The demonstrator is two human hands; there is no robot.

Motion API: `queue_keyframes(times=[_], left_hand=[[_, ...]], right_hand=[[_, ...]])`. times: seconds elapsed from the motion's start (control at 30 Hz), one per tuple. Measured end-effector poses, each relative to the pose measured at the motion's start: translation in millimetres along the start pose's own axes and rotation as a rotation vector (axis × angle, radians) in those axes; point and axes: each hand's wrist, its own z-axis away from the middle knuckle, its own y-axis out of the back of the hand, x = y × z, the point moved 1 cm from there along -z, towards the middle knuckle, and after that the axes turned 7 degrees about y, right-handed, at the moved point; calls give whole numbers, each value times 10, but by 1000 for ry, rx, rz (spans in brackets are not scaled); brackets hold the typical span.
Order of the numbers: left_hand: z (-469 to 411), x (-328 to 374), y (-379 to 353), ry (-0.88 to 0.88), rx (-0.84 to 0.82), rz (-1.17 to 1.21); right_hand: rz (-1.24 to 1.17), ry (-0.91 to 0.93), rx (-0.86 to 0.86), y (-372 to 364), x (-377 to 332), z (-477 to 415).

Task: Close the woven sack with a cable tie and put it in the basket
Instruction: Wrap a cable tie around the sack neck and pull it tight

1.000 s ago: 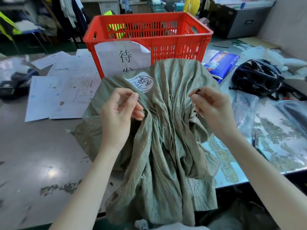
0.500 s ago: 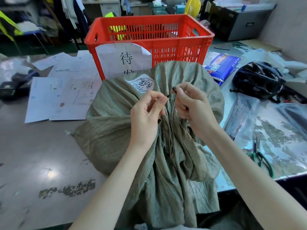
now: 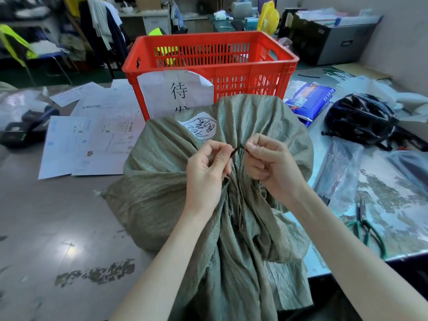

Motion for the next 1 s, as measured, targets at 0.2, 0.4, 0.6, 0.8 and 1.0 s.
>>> queue_keyframes(times=[0.2, 0.4, 0.6, 0.8, 1.0], left_hand=[[23, -20, -2, 13, -34, -27], [21, -47, -9, 25, -36, -23], [45, -87, -33, 51, -19, 68], [57, -114, 7, 14, -59, 52], [79, -139, 21, -53, -32, -101]], right_hand=[[33, -2, -37, -19, 7, 37], [108, -5, -44, -6, 36, 65], [161, 39, -6, -62, 100, 93], [172, 83, 54, -50, 136, 87], [234, 189, 146, -16, 92, 102]])
